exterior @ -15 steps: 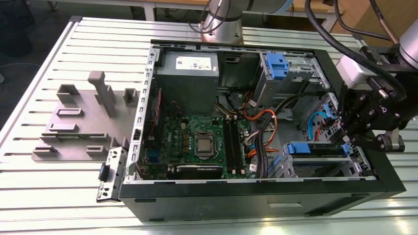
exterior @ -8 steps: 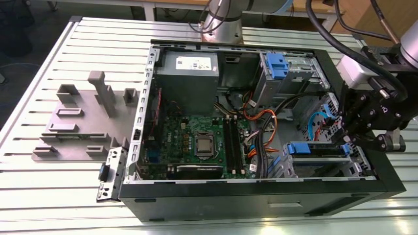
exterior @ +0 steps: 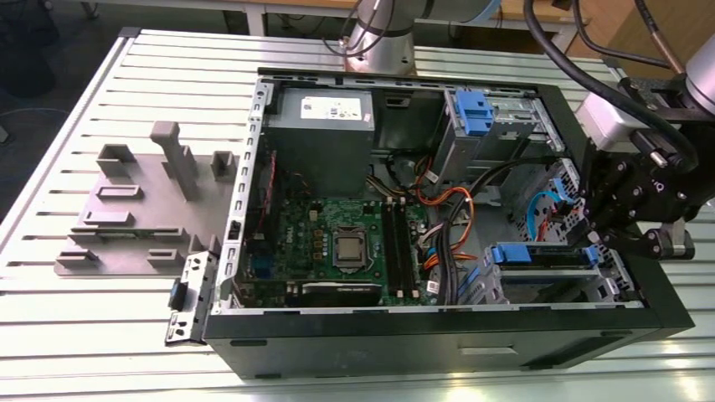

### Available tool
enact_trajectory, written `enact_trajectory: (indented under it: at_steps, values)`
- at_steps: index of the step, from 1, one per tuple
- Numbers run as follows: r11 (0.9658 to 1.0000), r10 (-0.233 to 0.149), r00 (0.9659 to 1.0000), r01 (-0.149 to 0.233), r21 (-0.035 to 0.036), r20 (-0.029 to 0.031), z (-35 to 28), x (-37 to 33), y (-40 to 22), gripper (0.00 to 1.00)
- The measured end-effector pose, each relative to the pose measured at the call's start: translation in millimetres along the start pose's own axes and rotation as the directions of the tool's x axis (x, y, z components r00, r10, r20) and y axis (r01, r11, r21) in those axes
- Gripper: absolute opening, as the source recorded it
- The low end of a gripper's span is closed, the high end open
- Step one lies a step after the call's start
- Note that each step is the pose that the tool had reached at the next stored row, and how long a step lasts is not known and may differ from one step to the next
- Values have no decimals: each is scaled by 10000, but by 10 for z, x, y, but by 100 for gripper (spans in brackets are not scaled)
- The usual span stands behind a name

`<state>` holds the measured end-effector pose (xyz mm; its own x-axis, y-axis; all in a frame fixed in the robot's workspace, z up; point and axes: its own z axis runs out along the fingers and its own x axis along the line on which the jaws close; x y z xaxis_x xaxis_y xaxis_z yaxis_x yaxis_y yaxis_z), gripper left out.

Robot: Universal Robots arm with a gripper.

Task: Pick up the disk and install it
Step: 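Insert the first disk wire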

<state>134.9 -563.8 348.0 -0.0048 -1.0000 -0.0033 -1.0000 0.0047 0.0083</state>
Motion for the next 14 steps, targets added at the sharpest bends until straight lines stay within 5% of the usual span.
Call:
enact_trajectory:
  at_steps: [14]
  values:
    - [10000, 0, 10000, 0, 0, 1, -7, -3, -51, 11]
